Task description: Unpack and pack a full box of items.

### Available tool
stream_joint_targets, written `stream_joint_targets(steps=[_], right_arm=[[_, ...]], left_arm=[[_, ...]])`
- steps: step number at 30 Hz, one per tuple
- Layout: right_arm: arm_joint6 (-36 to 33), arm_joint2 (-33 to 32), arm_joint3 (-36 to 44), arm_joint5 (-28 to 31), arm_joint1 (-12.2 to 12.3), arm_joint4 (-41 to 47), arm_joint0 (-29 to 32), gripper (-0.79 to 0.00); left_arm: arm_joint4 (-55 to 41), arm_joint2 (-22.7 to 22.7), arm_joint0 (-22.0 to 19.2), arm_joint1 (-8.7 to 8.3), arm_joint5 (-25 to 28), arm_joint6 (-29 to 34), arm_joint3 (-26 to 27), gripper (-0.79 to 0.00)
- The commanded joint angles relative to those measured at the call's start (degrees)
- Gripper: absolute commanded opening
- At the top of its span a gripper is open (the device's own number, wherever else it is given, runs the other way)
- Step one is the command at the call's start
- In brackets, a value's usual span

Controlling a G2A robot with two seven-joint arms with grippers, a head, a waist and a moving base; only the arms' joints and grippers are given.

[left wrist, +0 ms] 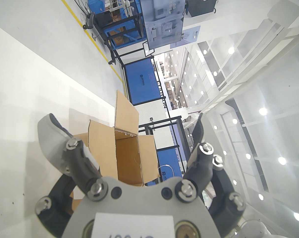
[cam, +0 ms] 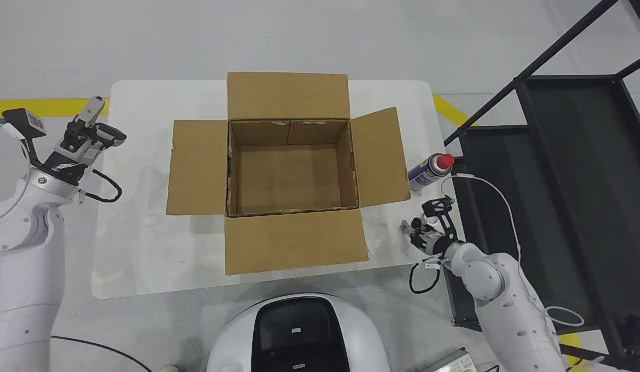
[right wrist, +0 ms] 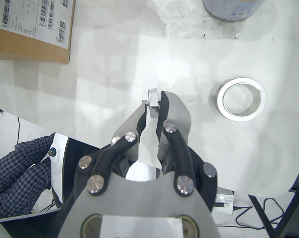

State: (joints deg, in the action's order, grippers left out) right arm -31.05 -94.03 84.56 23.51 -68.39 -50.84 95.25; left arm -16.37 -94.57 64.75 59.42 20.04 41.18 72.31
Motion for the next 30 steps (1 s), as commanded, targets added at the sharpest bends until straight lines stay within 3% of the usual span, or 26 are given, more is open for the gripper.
stream_joint_targets(steps=[1,5,8,12,18,20,30], right_arm=[[-0.1,0.0,-0.1,-0.1,0.1,0.6,-0.1,-0.268],[0.3,-1.0,0.7,0.9,0.3,3.7,0.4,-0.099],[1.2,-3.4,3.7,5.8,0.7,6.7,2.7,0.0],[3.1,-6.5,6.9,11.0,1.4,5.8,6.3,0.0],[2.9,-4.3,5.6,9.7,1.5,4.4,4.7,0.0],[3.0,-2.4,4.6,8.5,1.4,2.4,3.0,-0.123],[4.0,3.8,-0.2,0.3,0.9,-3.4,-2.2,-0.277]], left_arm=[[0.0,0.0,0.0,0.0,0.0,0.0,0.0,0.0],[0.0,0.0,0.0,0.0,0.0,0.0,0.0,0.0],[0.0,0.0,0.0,0.0,0.0,0.0,0.0,0.0],[0.0,0.0,0.0,0.0,0.0,0.0,0.0,0.0],[0.0,0.0,0.0,0.0,0.0,0.0,0.0,0.0],[0.0,0.0,0.0,0.0,0.0,0.0,0.0,0.0],[0.0,0.0,0.0,0.0,0.0,0.0,0.0,0.0]])
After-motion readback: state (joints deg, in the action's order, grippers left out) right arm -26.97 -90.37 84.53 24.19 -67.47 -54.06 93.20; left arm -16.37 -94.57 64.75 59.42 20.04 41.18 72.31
